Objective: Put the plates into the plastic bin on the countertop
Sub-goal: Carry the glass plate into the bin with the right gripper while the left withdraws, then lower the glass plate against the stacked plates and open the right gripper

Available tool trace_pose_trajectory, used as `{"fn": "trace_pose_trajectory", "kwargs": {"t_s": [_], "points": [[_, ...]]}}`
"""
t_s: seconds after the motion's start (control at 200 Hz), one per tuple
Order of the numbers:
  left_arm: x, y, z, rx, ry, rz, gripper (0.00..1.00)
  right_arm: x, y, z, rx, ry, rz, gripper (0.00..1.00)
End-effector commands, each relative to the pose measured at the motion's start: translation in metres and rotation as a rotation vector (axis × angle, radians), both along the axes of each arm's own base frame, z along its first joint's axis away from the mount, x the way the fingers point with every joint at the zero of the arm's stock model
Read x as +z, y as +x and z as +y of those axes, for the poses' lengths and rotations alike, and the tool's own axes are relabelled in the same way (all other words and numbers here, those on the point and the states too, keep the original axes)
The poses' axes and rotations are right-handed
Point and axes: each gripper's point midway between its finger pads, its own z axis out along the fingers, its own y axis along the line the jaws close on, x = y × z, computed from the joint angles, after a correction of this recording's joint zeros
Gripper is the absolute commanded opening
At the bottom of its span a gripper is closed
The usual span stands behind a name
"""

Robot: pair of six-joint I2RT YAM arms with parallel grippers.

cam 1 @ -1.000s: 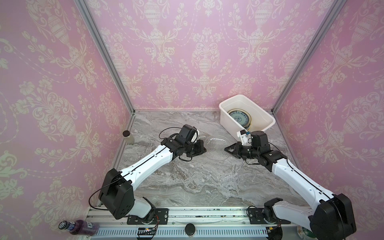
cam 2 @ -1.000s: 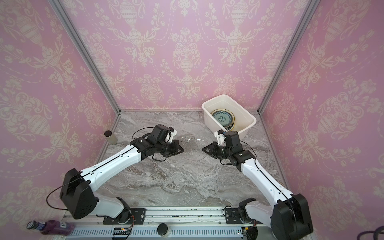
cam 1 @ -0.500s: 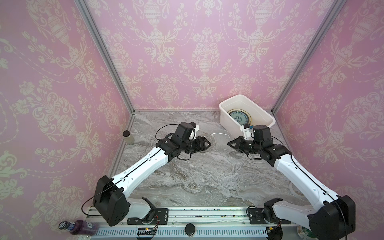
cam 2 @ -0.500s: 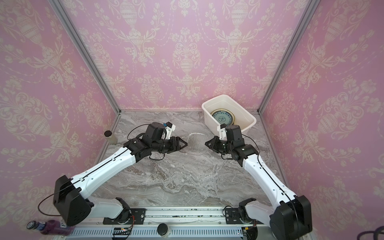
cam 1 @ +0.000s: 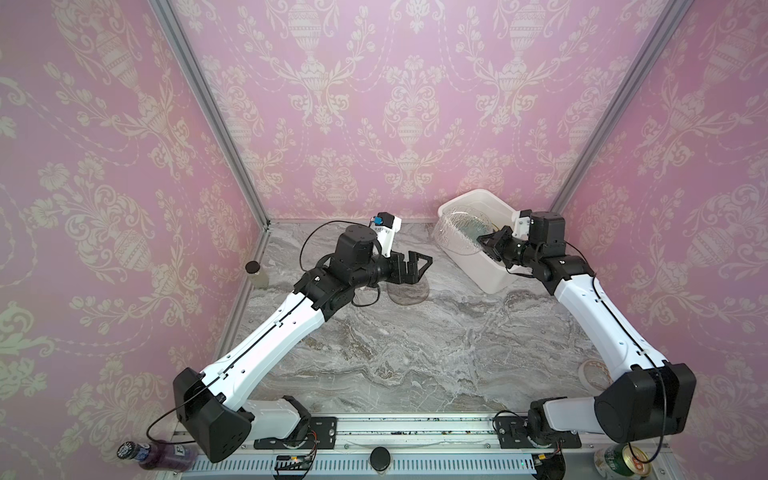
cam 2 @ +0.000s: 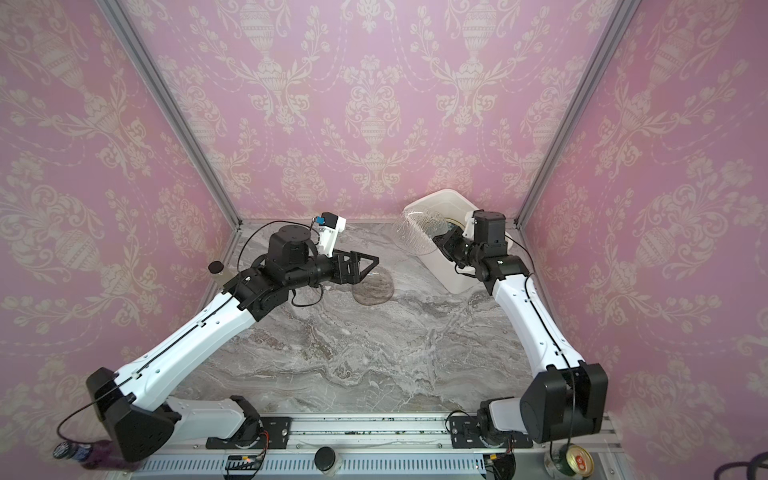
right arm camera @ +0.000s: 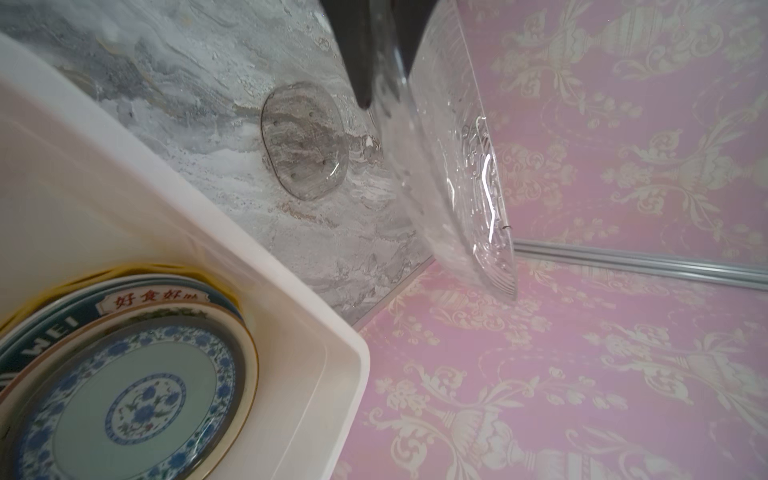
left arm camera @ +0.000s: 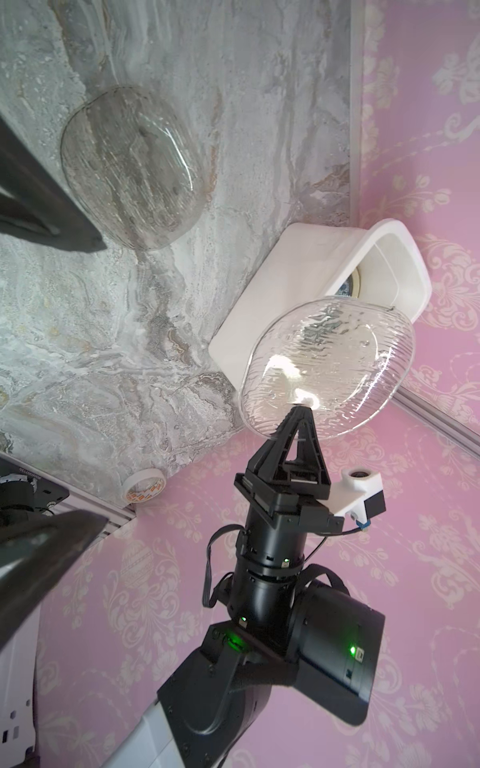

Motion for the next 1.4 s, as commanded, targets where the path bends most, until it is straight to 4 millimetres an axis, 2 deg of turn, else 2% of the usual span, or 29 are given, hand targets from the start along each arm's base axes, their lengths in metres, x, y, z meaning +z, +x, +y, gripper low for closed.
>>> {"fn": "trace_pose_trajectory", "kwargs": {"t_s": [0.0, 0.145, 0.405, 0.595, 0.771, 0.976, 1.396], "points": [[-0.002, 0.001, -0.013, -0.071, 0.038, -0.018, 0.99, 0.015, 0.037, -0.025, -0.139, 0.091, -0.052, 0.00], [0.000, 0.004, -0.030, -0.113, 0.040, -0.032, 0.99, -0.009, 0.071, -0.059, -0.267, 0.131, -0.016, 0.00], [-0.009, 0.006, -0.045, -0.143, 0.084, -0.029, 0.99, -0.055, 0.108, -0.092, -0.400, 0.106, 0.070, 0.00], [-0.017, 0.008, -0.050, -0.149, 0.097, -0.016, 0.99, -0.083, 0.126, -0.098, -0.432, 0.082, 0.139, 0.00], [-0.021, 0.010, -0.054, -0.159, 0.134, -0.030, 0.99, -0.105, 0.130, -0.105, -0.478, 0.052, 0.208, 0.00], [-0.023, 0.012, -0.064, -0.190, 0.194, -0.046, 0.99, -0.124, 0.131, -0.107, -0.506, 0.047, 0.250, 0.00], [-0.022, 0.023, -0.076, -0.173, 0.206, -0.041, 0.99, -0.152, 0.150, -0.098, -0.470, 0.046, 0.300, 0.00]]}}
